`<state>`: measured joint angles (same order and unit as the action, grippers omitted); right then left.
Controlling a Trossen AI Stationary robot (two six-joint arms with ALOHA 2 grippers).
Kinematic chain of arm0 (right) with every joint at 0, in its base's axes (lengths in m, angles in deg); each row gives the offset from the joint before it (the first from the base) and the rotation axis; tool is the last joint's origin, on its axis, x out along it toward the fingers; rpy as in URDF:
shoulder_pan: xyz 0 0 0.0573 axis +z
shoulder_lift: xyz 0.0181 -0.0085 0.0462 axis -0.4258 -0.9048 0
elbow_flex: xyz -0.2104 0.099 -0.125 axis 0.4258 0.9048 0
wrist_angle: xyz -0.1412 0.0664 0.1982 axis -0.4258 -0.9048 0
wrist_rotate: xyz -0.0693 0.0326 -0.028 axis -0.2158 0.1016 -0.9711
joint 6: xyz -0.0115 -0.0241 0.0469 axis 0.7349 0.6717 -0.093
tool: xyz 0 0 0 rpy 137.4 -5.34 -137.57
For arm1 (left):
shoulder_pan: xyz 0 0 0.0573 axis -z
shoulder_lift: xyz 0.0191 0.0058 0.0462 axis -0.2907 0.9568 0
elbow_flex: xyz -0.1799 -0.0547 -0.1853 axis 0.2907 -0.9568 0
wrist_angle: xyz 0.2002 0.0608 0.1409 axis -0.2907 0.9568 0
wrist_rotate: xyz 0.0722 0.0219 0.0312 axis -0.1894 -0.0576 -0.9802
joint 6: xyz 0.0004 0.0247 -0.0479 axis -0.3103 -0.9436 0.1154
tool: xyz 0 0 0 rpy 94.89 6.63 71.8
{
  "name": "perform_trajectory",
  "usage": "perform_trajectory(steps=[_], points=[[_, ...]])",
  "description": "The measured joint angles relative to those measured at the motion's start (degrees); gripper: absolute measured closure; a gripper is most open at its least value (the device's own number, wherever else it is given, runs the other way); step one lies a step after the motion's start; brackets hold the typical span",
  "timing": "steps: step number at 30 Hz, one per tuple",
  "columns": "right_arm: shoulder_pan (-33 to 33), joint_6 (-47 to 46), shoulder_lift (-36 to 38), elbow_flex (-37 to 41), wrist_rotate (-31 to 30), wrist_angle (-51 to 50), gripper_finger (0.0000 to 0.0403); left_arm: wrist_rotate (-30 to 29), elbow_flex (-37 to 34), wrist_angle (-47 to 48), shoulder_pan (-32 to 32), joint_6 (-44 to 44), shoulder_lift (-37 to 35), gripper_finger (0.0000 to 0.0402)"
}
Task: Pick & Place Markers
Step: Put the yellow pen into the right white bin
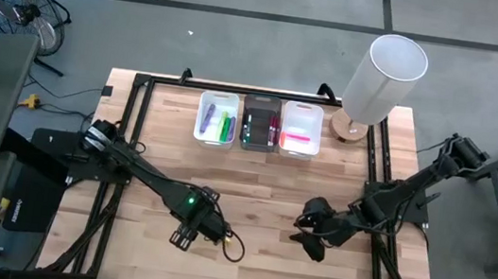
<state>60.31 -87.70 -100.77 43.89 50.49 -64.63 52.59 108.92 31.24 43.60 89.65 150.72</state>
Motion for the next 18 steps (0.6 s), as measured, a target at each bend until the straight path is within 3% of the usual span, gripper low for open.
perform_trajectory(steps=[8, 13, 18], points=[[1.8, -1.0, -4.8, 0.0, 0.2, 5.5, 0.0187, -0.2, 0.0, -5.0, 1.2, -6.8, 0.0, 0.0168], [2.7, -2.8, -8.3, 0.0, 0.1, 7.2, 0.0187, -2.3, 0.0, -7.3, 1.0, -6.8, 0.0, 0.0168], [3.6, -3.5, -10.4, 0.0, -1.5, 8.9, 0.0187, -0.4, 0.1, -10.1, 1.1, -5.0, 1.5, 0.0168]])
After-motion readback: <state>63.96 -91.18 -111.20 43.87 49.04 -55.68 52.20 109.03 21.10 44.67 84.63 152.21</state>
